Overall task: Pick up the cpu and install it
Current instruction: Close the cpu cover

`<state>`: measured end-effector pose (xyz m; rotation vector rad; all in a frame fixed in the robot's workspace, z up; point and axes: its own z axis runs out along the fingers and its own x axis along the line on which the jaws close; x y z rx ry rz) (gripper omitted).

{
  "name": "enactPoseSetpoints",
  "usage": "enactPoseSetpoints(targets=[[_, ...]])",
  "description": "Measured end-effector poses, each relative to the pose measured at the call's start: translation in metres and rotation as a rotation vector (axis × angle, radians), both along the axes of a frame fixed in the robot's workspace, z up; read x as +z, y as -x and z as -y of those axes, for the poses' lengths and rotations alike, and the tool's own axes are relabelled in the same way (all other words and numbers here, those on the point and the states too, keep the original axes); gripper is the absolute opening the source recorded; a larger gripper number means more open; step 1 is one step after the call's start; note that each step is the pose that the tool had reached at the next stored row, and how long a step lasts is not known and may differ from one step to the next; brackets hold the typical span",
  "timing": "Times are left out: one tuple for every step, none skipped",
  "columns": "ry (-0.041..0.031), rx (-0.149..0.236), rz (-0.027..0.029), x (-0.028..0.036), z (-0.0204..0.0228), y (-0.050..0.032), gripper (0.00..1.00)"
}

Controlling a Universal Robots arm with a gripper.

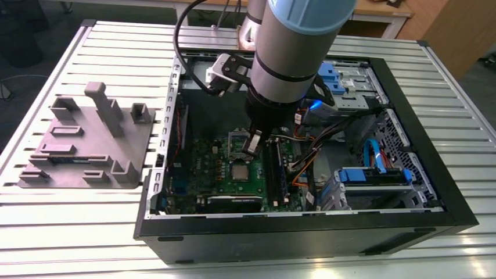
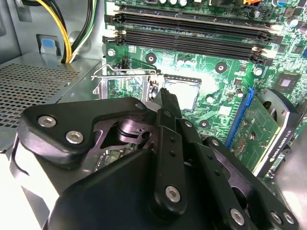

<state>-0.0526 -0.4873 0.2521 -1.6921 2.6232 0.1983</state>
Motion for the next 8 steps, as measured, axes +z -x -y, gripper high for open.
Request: enactPoseSetpoints(targets=[[0.0,0.0,0.0,0.0,0.0,0.0,0.1],[0.0,0.0,0.0,0.0,0.0,0.0,0.1],[0.0,0.0,0.0,0.0,0.0,0.0,0.1],[0.0,0.0,0.0,0.0,0.0,0.0,0.1],[0.0,0.0,0.0,0.0,0.0,0.0,0.1],[0.0,0.0,0.0,0.0,0.0,0.0,0.1],[0.0,0.0,0.0,0.0,0.0,0.0,0.1],[0.0,0.001,0.0,0.0,0.0,0.0,0.1]])
